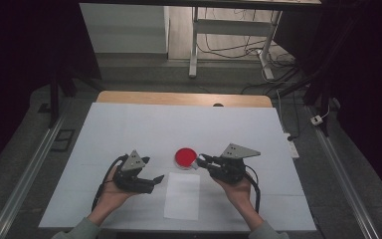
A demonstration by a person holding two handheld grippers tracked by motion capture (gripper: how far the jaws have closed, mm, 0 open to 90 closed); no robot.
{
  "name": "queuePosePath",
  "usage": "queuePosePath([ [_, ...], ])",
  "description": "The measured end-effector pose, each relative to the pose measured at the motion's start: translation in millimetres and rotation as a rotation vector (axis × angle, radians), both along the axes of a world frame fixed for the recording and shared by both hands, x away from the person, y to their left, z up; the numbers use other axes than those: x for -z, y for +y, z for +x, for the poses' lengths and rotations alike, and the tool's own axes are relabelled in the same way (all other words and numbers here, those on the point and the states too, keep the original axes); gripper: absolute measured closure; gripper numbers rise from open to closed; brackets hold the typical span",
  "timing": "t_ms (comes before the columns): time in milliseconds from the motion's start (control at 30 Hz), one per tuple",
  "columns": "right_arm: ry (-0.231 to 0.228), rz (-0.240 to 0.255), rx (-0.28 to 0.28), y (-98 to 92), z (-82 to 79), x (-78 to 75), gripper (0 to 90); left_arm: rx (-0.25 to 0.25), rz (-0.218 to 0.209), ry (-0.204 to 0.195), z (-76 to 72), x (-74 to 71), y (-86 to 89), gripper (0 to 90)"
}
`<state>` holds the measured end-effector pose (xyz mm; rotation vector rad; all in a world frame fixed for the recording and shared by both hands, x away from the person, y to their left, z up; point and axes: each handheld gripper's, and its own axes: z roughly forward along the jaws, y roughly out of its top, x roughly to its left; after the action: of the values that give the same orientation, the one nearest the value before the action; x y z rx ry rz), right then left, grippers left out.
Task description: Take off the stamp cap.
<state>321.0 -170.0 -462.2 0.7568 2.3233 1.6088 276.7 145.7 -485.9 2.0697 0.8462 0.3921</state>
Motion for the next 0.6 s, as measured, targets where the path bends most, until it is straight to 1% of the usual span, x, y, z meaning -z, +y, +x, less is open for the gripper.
queuePosePath([
  [600, -0.013, 0.005, -0.001, -0.4, -0.5, -1.1, 75.5, 0.042, 0.01, 0.0, 5.8, -2.2, -23.3, 19.1],
])
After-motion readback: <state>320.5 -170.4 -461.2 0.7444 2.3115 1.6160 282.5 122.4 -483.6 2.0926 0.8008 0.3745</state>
